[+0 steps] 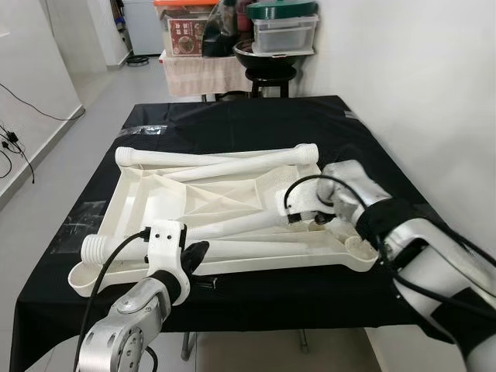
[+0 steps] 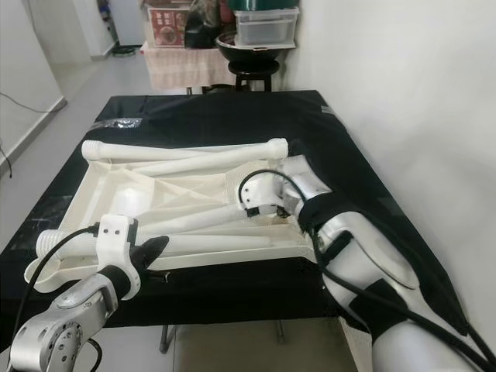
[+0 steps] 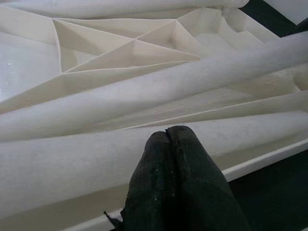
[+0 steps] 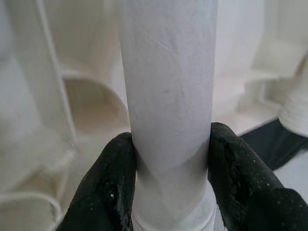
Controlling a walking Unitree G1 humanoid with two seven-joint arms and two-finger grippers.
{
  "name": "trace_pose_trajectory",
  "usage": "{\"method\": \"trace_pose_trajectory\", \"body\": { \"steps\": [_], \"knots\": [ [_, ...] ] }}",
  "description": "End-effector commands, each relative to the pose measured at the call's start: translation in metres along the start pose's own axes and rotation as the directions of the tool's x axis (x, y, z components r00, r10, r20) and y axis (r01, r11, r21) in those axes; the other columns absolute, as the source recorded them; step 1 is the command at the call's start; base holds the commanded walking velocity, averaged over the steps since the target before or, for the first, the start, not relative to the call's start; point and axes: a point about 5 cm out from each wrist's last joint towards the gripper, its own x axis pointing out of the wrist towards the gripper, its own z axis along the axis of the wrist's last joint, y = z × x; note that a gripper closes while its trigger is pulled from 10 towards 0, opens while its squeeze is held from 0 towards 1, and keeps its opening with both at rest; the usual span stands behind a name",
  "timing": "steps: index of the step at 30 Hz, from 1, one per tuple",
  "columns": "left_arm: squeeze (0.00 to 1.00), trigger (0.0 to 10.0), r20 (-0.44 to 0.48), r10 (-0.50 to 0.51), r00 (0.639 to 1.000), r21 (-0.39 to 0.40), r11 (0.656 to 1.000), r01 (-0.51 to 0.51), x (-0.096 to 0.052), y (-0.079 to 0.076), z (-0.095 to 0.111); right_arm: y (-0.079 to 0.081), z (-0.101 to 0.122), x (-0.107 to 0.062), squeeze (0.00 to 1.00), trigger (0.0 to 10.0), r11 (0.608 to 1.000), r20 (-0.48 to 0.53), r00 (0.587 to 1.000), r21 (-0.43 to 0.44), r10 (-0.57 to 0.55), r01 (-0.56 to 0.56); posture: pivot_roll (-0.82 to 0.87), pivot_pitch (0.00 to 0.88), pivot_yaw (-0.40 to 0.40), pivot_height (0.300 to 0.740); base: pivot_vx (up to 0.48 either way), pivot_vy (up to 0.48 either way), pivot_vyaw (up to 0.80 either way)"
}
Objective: Building children table
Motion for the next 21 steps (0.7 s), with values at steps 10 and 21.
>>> {"method": "trace_pose_trajectory", "body": {
  "steps": [10,21],
  "knots": [
    [0.0,10.0,0.032,0.0,0.999,0.024,1.0,0.0,0.0,0.003,0.011,-0.024,-0.012,-0.027,0.0,10.0,0.988,0.138,0.989,0.151,-0.049,0.027,-0.08,0.0,0.017,0.74,0.0,0.0,0.0],
    [1.0,10.0,0.299,0.007,0.954,-0.113,0.993,0.028,-0.001,0.005,0.054,-0.031,0.007,-0.046,0.0,10.0,0.956,0.489,0.87,0.281,-0.063,-0.089,-0.07,0.0,0.025,0.74,0.0,0.0,0.0]
  ]
}}
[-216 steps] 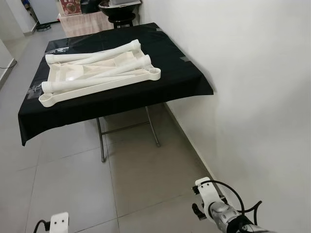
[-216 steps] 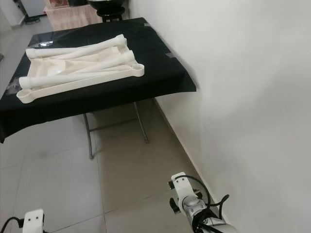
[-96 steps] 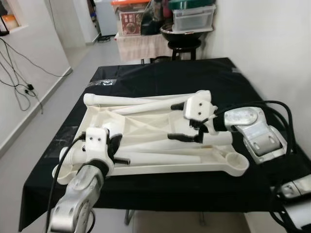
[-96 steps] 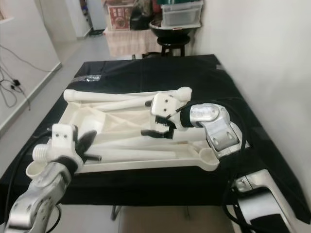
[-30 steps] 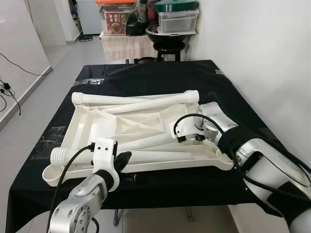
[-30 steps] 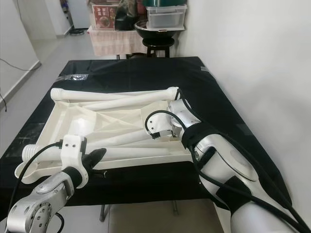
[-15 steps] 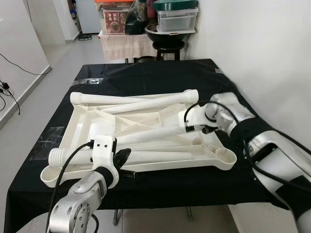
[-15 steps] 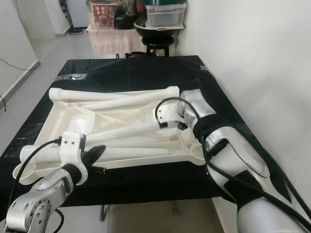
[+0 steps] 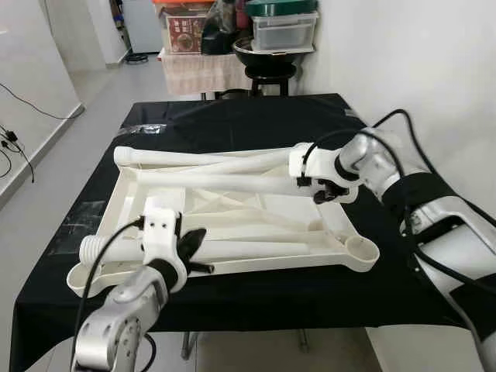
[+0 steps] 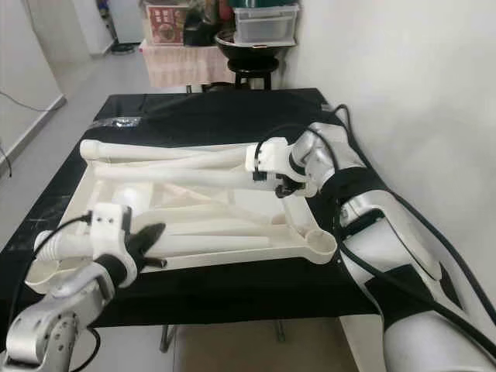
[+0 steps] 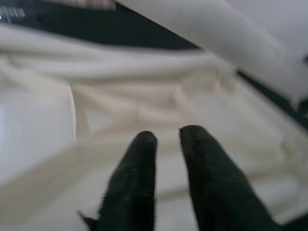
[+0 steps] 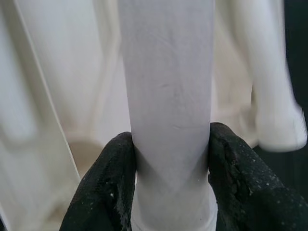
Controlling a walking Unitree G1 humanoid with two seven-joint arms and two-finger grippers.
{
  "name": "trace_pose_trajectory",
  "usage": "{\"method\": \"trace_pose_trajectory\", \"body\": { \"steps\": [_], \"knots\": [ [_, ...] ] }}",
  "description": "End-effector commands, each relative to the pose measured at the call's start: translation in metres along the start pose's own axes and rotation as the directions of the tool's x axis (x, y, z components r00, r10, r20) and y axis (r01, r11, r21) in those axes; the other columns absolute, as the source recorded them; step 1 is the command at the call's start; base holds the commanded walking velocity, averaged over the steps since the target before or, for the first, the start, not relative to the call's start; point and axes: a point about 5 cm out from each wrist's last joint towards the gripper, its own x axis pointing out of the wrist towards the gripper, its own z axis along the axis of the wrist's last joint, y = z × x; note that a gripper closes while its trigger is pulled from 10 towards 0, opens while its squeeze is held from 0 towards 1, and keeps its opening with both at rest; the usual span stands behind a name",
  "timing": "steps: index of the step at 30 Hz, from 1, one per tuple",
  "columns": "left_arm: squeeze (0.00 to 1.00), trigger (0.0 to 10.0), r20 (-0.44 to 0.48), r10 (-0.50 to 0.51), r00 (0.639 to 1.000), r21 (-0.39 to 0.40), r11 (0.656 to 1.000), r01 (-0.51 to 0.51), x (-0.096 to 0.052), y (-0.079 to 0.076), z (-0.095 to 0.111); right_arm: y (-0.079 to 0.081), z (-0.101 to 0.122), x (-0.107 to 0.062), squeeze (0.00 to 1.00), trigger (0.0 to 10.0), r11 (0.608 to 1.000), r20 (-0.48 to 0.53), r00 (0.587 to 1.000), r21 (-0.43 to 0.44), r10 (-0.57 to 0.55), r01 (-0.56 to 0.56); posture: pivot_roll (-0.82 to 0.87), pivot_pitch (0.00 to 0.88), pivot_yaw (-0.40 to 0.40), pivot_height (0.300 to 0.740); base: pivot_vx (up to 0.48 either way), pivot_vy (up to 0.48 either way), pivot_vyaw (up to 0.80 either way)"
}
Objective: Building children table
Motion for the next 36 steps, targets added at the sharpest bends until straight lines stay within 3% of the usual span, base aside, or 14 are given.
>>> {"method": "trace_pose_trajectory", "body": {
  "steps": [1,2,5,12,22,26,30,31,32,33,36],
  "knots": [
    [1.0,10.0,0.092,-0.01,0.996,-0.038,0.999,0.014,-0.001,-0.001,0.014,0.002,0.013,0.0,0.0,10.0,0.999,0.106,0.994,0.032,0.019,-0.023,-0.07,0.0,0.025,0.74,0.0,0.0,0.0],
    [1.0,10.0,0.186,-0.033,0.982,-0.077,0.996,0.048,-0.001,-0.002,0.03,0.004,0.023,0.001,0.0,10.0,0.993,0.199,0.979,0.101,0.032,-0.053,-0.08,0.0,0.029,0.74,0.0,0.0,0.0],
    [1.0,10.0,0.241,-0.051,0.969,-0.079,0.994,0.072,-0.001,-0.003,0.039,0.003,0.027,0.004,0.0,10.0,0.984,0.238,0.971,0.165,0.022,-0.063,-0.08,0.0,0.029,0.74,0.0,0.0,0.0],
    [1.0,10.0,0.329,-0.095,0.94,-0.096,0.986,0.134,-0.001,-0.004,0.054,0.01,0.042,0.009,0.0,10.0,0.965,0.354,0.934,0.227,0.046,-0.133,-0.07,0.0,0.031,0.74,0.0,0.0,0.0],
    [1.0,10.0,0.364,-0.104,0.926,-0.105,0.983,0.152,-0.001,-0.005,0.06,0.019,0.054,0.01,0.0,10.0,0.968,0.424,0.902,0.179,0.085,-0.175,-0.07,0.0,0.032,0.74,0.0,0.0,0.0],
    [1.0,10.0,0.386,-0.093,0.918,-0.119,0.982,0.15,0.004,0.0,0.067,0.035,0.065,0.01,0.0,10.0,0.972,0.474,0.867,0.09,0.151,-0.218,-0.08,0.0,0.035,0.74,0.0,0.0,0.0],
    [1.0,10.0,0.39,-0.103,0.915,-0.116,0.98,0.16,0.005,0.0,0.068,0.038,0.067,0.01,0.0,10.0,0.971,0.481,0.862,0.079,0.162,-0.227,-0.08,0.0,0.035,0.74,0.0,0.0,0.0],
    [0.33,10.0,0.397,-0.106,0.911,-0.114,0.98,0.164,0.006,0.0,0.07,0.041,0.069,0.01,0.0,10.0,0.969,0.487,0.856,0.068,0.174,-0.236,-0.08,0.0,0.035,0.74,0.0,0.0,0.0],
    [0.33,10.0,0.397,-0.106,0.911,-0.114,0.98,0.164,0.006,0.0,0.07,0.041,0.069,0.01,0.0,10.0,0.969,0.487,0.856,0.068,0.174,-0.236,-0.08,0.0,0.035,0.74,0.0,0.0,0.0],
    [0.0,10.0,0.41,-0.11,0.906,-0.113,0.979,0.17,0.006,-0.001,0.073,0.044,0.071,0.011,0.0,10.0,0.968,0.491,0.851,0.06,0.184,-0.244,-0.07,0.0,0.034,0.74,0.0,0.0,0.0],
    [0.0,9.6,0.428,-0.117,0.896,-0.106,0.978,0.179,0.007,-0.002,0.077,0.048,0.073,0.012,0.0,10.0,0.966,0.498,0.845,0.056,0.193,-0.253,-0.07,0.0,0.034,0.74,0.0,0.0,0.0]
  ]
}}
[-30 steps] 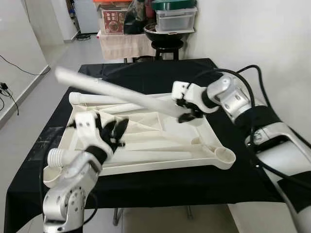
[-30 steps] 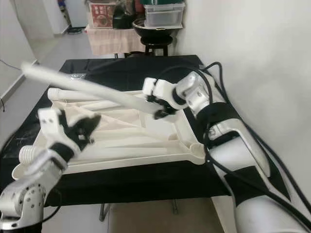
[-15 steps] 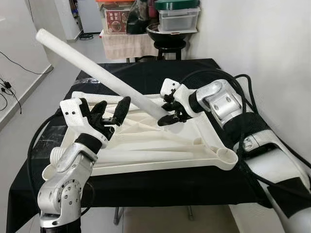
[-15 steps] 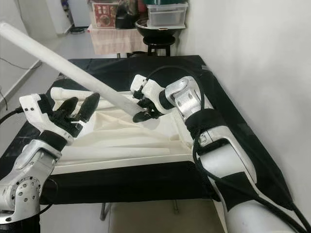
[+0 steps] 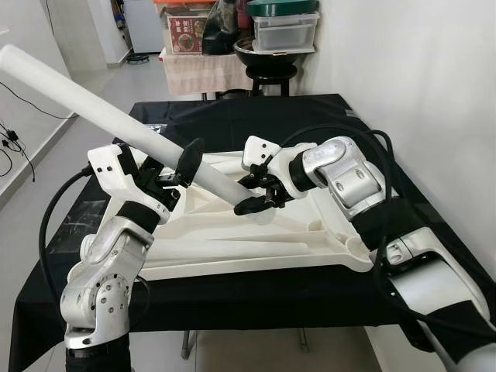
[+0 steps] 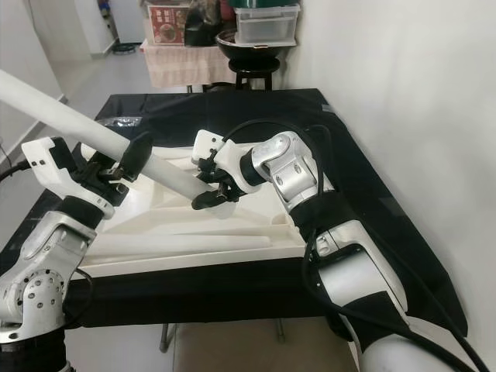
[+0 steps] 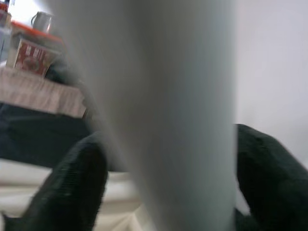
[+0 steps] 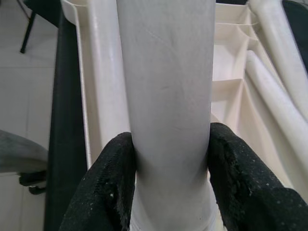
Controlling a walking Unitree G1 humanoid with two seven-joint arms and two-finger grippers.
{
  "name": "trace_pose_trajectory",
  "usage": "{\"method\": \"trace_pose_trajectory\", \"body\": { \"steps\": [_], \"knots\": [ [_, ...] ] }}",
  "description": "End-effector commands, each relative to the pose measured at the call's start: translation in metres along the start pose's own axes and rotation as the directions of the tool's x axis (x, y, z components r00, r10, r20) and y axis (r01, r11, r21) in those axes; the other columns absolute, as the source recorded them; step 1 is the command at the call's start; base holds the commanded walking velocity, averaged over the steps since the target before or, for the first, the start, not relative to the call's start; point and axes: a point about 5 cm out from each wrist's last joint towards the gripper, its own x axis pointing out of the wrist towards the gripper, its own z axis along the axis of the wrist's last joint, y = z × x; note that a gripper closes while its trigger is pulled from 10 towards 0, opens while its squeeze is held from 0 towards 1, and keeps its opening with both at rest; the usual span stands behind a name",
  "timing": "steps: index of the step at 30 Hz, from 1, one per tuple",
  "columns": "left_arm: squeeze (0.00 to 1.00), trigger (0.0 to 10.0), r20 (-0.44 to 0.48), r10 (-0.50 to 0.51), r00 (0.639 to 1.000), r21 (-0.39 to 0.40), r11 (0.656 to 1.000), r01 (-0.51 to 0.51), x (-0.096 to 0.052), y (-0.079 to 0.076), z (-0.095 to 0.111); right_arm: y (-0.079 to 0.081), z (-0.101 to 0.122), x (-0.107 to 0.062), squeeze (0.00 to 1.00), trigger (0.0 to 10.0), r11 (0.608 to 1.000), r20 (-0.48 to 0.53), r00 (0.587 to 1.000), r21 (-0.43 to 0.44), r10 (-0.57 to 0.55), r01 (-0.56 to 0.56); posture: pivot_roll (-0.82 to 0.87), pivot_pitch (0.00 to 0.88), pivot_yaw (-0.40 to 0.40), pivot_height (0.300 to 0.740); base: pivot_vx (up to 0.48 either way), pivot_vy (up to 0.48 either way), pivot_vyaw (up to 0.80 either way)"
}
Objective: Building children table
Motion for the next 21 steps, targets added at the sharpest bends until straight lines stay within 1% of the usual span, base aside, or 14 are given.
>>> {"method": "trace_pose_trajectory", "body": {
  "steps": [1,2,3,6,8,11,13,14,15,16,17,18,19,21],
  "knots": [
    [0.0,9.6,0.015,-0.008,1.0,0.01,1.0,0.008,0.0,0.001,0.004,0.003,0.002,0.003,0.0,10.0,1.0,0.013,1.0,-0.001,0.018,-0.018,-0.07,0.0,0.034,0.74,0.0,0.0,0.0],
    [0.0,0.0,0.027,-0.019,0.999,0.01,1.0,0.019,0.003,-0.001,0.006,0.005,0.003,0.006,0.0,10.0,1.0,0.028,0.999,0.01,0.018,-0.018,-0.07,0.0,0.032,0.74,0.0,0.0,0.0],
    [0.0,0.0,0.027,-0.019,0.999,0.01,1.0,0.019,0.003,-0.001,0.006,0.005,0.003,0.006,0.0,10.0,1.0,0.028,0.999,0.01,0.018,-0.018,-0.07,0.0,0.032,0.74,0.0,0.0,0.0],
    [0.0,0.0,0.041,-0.055,0.998,0.014,0.998,0.055,0.008,-0.007,0.012,0.006,0.0,0.017,0.0,10.0,0.997,0.079,0.996,0.069,-0.039,0.033,-0.07,0.0,0.031,0.74,0.0,0.0,0.0],
    [0.0,0.0,0.045,-0.073,0.996,0.018,0.997,0.072,0.013,-0.009,0.015,0.007,-0.004,0.025,0.0,10.0,0.988,0.122,0.987,0.128,-0.101,0.086,-0.06,0.0,0.03,0.74,0.0,0.0,0.0],
    [0.0,0.0,0.045,-0.076,0.996,0.022,0.997,0.075,0.015,-0.009,0.016,0.007,-0.005,0.028,0.0,10.0,0.978,0.156,0.976,0.167,-0.149,0.123,-0.07,0.0,0.034,0.74,0.0,0.0,0.0],
    [0.0,0.0,0.041,-0.082,0.996,0.022,0.996,0.081,0.02,-0.008,0.016,0.009,0.001,0.03,0.0,10.0,0.969,0.296,0.928,0.172,-0.225,0.18,-0.07,0.0,0.037,0.74,0.0,0.0,0.0],
    [0.0,0.0,0.038,-0.084,0.996,0.021,0.996,0.083,0.023,-0.008,0.016,0.009,0.005,0.029,0.0,10.0,0.959,0.371,0.885,0.149,-0.281,0.242,-0.07,0.0,0.04,0.74,0.0,0.0,0.0],
    [0.0,0.0,0.034,-0.085,0.996,0.019,0.996,0.085,0.025,-0.008,0.016,0.008,0.007,0.029,0.0,10.0,0.945,0.408,0.853,0.169,-0.326,0.28,-0.07,0.0,0.042,0.74,0.0,0.0,0.0],
    [0.0,0.0,0.034,-0.085,0.996,0.019,0.996,0.085,0.025,-0.008,0.016,0.008,0.007,0.029,0.0,10.0,0.945,0.408,0.853,0.169,-0.326,0.28,-0.07,0.0,0.042,0.74,0.0,0.0,0.0],
    [0.0,0.0,0.032,-0.095,0.995,0.017,0.995,0.094,0.028,-0.01,0.015,0.01,0.008,0.032,0.69,10.0,0.939,0.432,0.837,0.228,-0.336,0.259,-0.07,0.0,0.044,0.74,0.0,0.0,0.0],
    [0.0,0.0,0.032,-0.095,0.995,0.017,0.995,0.094,0.028,-0.01,0.015,0.01,0.008,0.032,0.69,10.0,0.939,0.432,0.837,0.228,-0.336,0.259,-0.07,0.0,0.044,0.74,0.0,0.0,0.0],
    [0.0,0.0,0.03,-0.104,0.994,0.012,0.995,0.104,0.03,-0.012,0.014,0.013,0.012,0.035,1.0,10.0,0.938,0.471,0.819,0.263,-0.328,0.225,-0.07,0.0,0.044,0.74,0.0,0.0,0.0],
    [0.0,0.0,0.025,-0.119,0.993,0.0,0.993,0.119,0.033,-0.015,0.013,0.019,0.019,0.039,1.0,10.0,0.939,0.518,0.795,0.291,-0.315,0.183,-0.07,0.0,0.049,0.74,0.0,0.0,0.0]
  ]
}}
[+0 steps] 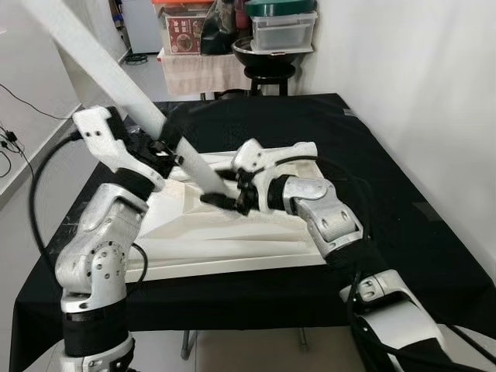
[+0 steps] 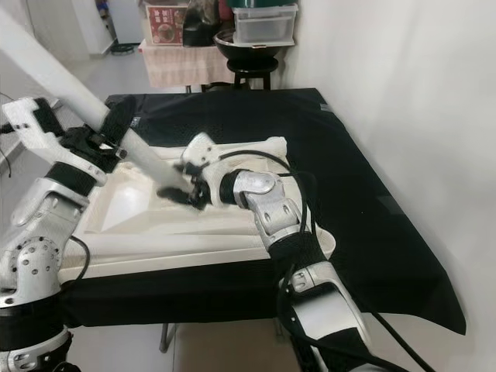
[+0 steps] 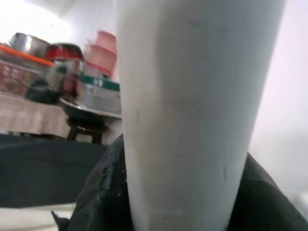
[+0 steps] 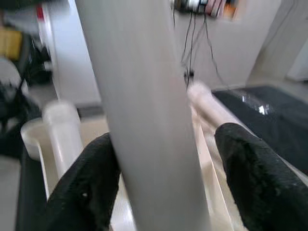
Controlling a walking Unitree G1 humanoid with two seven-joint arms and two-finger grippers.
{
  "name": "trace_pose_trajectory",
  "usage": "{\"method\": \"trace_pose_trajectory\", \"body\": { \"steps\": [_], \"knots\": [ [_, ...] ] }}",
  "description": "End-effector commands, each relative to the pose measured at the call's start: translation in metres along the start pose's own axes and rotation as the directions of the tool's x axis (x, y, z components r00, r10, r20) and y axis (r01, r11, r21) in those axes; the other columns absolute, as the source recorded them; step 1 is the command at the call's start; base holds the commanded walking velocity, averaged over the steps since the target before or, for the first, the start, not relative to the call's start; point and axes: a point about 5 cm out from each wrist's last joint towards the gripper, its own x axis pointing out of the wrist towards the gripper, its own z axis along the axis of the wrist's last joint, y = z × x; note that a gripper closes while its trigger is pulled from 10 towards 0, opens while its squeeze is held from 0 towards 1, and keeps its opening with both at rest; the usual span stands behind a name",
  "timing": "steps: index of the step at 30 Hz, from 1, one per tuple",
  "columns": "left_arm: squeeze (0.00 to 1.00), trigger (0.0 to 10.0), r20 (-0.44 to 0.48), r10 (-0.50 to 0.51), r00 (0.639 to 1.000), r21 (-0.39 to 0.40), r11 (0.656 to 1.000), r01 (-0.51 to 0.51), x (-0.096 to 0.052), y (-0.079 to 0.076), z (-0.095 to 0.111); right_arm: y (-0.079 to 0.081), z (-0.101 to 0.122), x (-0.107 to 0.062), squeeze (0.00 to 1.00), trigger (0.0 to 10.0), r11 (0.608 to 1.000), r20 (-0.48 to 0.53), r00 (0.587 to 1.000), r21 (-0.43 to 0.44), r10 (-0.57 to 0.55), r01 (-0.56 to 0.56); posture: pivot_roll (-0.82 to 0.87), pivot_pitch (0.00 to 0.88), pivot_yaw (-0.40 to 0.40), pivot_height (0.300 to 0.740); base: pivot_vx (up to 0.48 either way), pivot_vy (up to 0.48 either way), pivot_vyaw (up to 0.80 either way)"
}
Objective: Building children table
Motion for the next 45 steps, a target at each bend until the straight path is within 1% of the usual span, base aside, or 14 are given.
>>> {"method": "trace_pose_trajectory", "body": {
  "steps": [1,5,9,10,12,13,18,27,31,37,38,39,40,45],
  "knots": [
    [0.0,0.0,-0.009,-0.036,0.999,-0.021,0.999,0.036,0.006,-0.005,-0.001,0.007,0.007,0.005,1.0,10.0,0.999,0.068,0.998,0.039,0.01,-0.012,-0.07,0.0,0.049,0.74,0.0,0.0,0.0],
    [0.0,0.0,-0.013,-0.041,0.999,-0.027,0.999,0.04,0.008,-0.006,-0.002,0.011,0.009,0.008,1.0,10.0,1.0,0.083,0.997,0.024,0.008,-0.011,-0.07,0.0,0.049,0.74,0.0,0.0,0.0],
    [0.0,0.0,-0.019,-0.058,0.998,-0.044,0.997,0.057,0.012,-0.01,-0.004,0.023,0.009,0.018,1.0,10.0,0.997,0.059,0.998,-0.074,0.034,-0.029,-0.07,0.0,0.047,0.74,0.0,0.0,0.0],
    [0.0,0.0,-0.02,-0.074,0.997,-0.048,0.996,0.073,0.017,-0.013,-0.004,0.032,0.006,0.024,0.22,10.0,0.986,0.013,0.997,-0.15,0.077,-0.074,-0.06,0.0,0.046,0.74,0.0,0.0,0.0],
    [0.0,0.0,-0.02,-0.077,0.997,-0.048,0.996,0.076,0.017,-0.014,-0.004,0.033,0.005,0.025,0.22,10.0,0.983,0.004,0.996,-0.161,0.085,-0.084,-0.06,0.0,0.046,0.74,0.0,0.0,0.0],
    [0.0,0.0,-0.022,-0.087,0.996,-0.048,0.995,0.086,0.02,-0.015,-0.004,0.035,0.001,0.028,0.0,10.0,0.98,-0.027,0.996,-0.181,0.079,-0.083,-0.06,0.0,0.046,0.74,0.0,0.0,0.0],
    [0.0,0.0,-0.036,-0.12,0.992,-0.053,0.992,0.118,0.028,-0.021,-0.006,0.03,-0.009,0.036,0.0,10.0,0.981,-0.116,0.993,-0.192,-0.001,-0.021,-0.06,0.0,0.049,0.74,0.0,0.0,0.0],
    [0.0,0.0,-0.078,-0.202,0.976,-0.034,0.979,0.2,0.036,-0.036,-0.015,0.019,-0.026,0.037,0.0,10.0,0.99,-0.259,0.958,-0.104,-0.12,0.096,-0.06,0.0,0.053,0.74,0.0,0.0,0.0],
    [0.0,0.0,-0.08,-0.221,0.972,-0.04,0.975,0.219,0.036,-0.04,-0.016,0.017,-0.029,0.035,0.0,10.0,0.99,-0.264,0.954,-0.059,-0.14,0.129,-0.06,0.0,0.055,0.74,0.0,0.0,0.0],
    [0.0,0.0,-0.075,-0.248,0.966,-0.058,0.968,0.244,0.038,-0.045,-0.016,0.01,-0.021,0.037,0.0,10.0,0.98,-0.191,0.962,-0.037,-0.197,0.193,-0.06,0.001,0.058,0.74,0.0,0.0,0.0],
    [0.0,0.0,-0.073,-0.256,0.964,-0.063,0.966,0.251,0.039,-0.047,-0.016,0.008,-0.017,0.038,0.0,5.3,0.976,-0.175,0.961,-0.024,-0.215,0.214,-0.06,0.003,0.061,0.74,0.0,0.0,0.0],
    [0.0,0.0,-0.071,-0.26,0.963,-0.065,0.964,0.256,0.04,-0.047,-0.015,0.008,-0.015,0.039,0.0,2.1,0.974,-0.165,0.96,-0.02,-0.225,0.225,-0.06,0.003,0.061,0.74,0.0,0.0,0.0],
    [0.0,0.0,-0.069,-0.264,0.962,-0.067,0.963,0.26,0.04,-0.048,-0.015,0.007,-0.014,0.04,0.0,0.0,0.974,-0.155,0.961,-0.019,-0.228,0.228,-0.06,0.003,0.062,0.74,0.0,0.0,0.0],
    [0.0,0.0,-0.065,-0.267,0.961,-0.075,0.962,0.262,0.041,-0.049,-0.014,0.007,-0.01,0.04,0.0,0.0,0.974,-0.135,0.965,-0.034,-0.226,0.223,-0.05,0.004,0.063,0.74,0.0,0.0,0.0]
  ]
}}
